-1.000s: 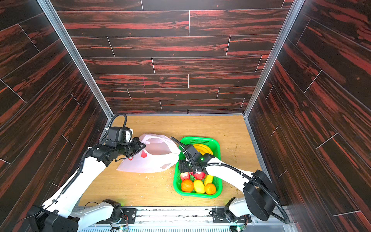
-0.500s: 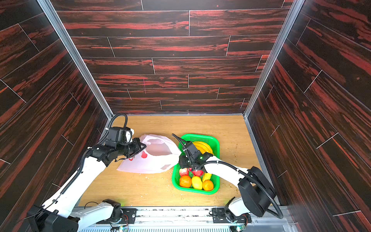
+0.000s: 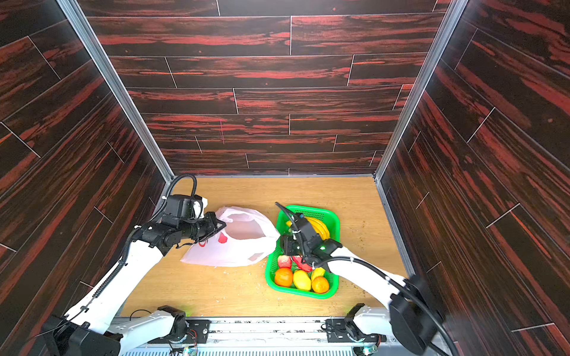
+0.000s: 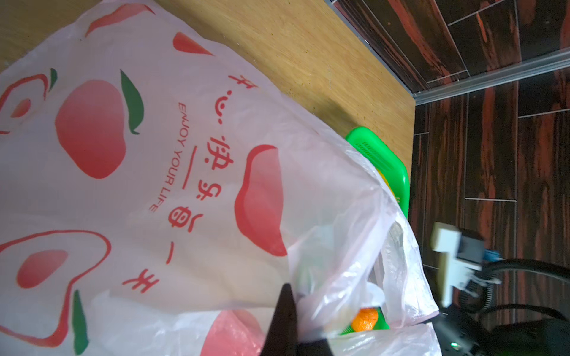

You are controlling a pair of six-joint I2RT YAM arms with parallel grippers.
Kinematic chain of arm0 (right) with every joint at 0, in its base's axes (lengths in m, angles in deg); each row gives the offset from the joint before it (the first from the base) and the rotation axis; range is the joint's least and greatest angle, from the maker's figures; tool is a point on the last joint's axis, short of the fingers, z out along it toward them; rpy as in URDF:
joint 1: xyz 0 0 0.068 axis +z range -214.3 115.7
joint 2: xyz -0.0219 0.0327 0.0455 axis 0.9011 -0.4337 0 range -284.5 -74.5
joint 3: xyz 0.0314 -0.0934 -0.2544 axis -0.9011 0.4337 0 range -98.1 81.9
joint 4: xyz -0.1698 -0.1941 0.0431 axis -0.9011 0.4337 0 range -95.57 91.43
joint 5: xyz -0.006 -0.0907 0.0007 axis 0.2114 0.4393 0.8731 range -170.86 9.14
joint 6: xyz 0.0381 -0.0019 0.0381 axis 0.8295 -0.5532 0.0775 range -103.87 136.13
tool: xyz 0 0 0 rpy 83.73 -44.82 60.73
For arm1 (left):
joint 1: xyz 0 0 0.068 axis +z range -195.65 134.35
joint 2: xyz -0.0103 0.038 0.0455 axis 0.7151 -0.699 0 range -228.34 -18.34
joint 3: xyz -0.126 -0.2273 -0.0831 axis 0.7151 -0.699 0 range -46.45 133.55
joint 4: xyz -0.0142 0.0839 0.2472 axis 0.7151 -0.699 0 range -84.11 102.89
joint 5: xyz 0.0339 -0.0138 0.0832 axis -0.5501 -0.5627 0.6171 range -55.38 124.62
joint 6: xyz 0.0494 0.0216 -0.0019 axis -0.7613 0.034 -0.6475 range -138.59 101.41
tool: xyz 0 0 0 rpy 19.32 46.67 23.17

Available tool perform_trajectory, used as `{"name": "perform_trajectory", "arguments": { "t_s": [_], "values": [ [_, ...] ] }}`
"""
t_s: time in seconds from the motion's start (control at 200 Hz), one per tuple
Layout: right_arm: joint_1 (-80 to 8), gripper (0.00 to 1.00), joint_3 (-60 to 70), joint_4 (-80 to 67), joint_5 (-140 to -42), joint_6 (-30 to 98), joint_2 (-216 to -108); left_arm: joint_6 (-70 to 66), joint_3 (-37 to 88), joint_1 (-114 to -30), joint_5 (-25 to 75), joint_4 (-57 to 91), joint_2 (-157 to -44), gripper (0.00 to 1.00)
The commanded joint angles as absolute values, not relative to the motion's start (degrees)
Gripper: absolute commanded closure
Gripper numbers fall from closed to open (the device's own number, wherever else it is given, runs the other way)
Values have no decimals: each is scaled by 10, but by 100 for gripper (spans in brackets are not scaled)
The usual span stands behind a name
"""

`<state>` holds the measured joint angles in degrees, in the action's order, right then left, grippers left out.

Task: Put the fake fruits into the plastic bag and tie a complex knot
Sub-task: 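Grasp the dark plum with the right gripper and lift it, then carry the plum with the right gripper over the bag's opening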

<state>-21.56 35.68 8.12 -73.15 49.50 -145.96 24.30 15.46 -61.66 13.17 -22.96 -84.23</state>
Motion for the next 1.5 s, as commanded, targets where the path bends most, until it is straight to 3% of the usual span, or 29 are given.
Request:
{"name": "perform_trajectory", "arguments": {
  "t_s": [0.0, 0.401, 0.767, 1.152, 1.493],
  "values": [
    [-222, 65, 346, 101, -736, 478, -1425, 236, 149, -614, 108, -218, -836, 100],
    [-228, 67, 304, 233, -675, 455, -1318, 232, 145, -614, 70, -206, -845, 100],
    [-205, 68, 214, 239, -737, 417, -1306, 228, 152, -615, 60, -209, -851, 100],
    [-103, 68, 131, 156, -769, 388, -1446, 225, 150, -615, 52, -206, -854, 100],
    [-91, 68, 136, 83, -804, 389, -1573, 225, 141, -617, 29, -184, -850, 100]
  ]
}}
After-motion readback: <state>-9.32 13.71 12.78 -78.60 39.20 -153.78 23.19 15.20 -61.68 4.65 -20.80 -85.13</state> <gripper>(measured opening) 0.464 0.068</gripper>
